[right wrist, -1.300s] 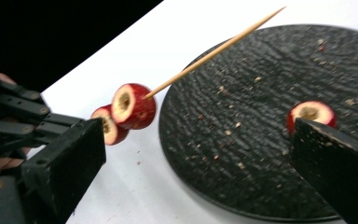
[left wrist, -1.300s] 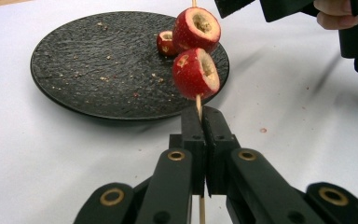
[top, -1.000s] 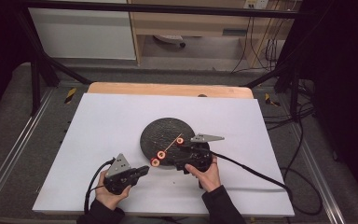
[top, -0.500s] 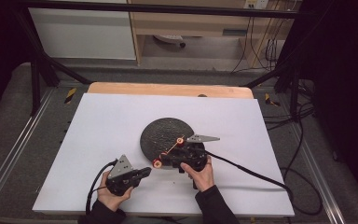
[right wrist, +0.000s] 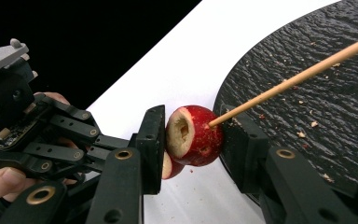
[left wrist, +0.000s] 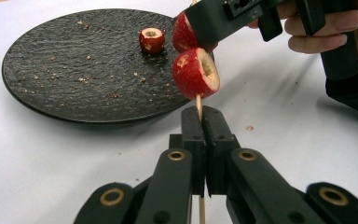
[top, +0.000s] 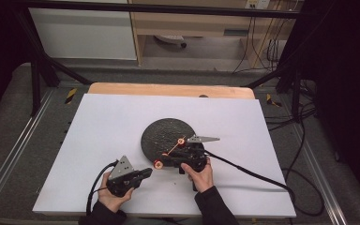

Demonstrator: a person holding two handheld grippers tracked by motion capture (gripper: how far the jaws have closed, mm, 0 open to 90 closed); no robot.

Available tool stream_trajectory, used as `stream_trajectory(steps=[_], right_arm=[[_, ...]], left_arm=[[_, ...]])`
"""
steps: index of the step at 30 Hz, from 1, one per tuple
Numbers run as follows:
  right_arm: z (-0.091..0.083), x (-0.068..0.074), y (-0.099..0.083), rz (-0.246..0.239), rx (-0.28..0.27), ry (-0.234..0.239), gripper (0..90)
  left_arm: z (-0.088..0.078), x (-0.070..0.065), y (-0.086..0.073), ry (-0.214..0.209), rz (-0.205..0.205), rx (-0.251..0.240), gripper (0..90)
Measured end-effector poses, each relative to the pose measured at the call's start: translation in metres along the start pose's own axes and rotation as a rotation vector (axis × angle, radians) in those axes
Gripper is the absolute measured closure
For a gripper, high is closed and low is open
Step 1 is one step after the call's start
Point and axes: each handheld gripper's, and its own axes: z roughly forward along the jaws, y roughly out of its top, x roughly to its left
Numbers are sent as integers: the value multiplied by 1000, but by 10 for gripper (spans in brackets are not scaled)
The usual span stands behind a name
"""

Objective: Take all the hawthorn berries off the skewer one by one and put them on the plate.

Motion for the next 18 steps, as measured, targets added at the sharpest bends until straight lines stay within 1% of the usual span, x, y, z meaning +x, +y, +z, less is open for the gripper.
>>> stream_trajectory(steps=[4, 13, 18], right_arm=[[-2, 0, 2, 5, -5, 3, 632], [-13, -1, 17, -14, -51, -29, 635], [-18, -3, 25, -18, -58, -48, 636]], left_arm=[[-1, 0, 0, 1, 3, -7, 882], [-4, 1, 2, 2, -1, -23, 881], [-5, 2, 2, 4, -5, -29, 882]])
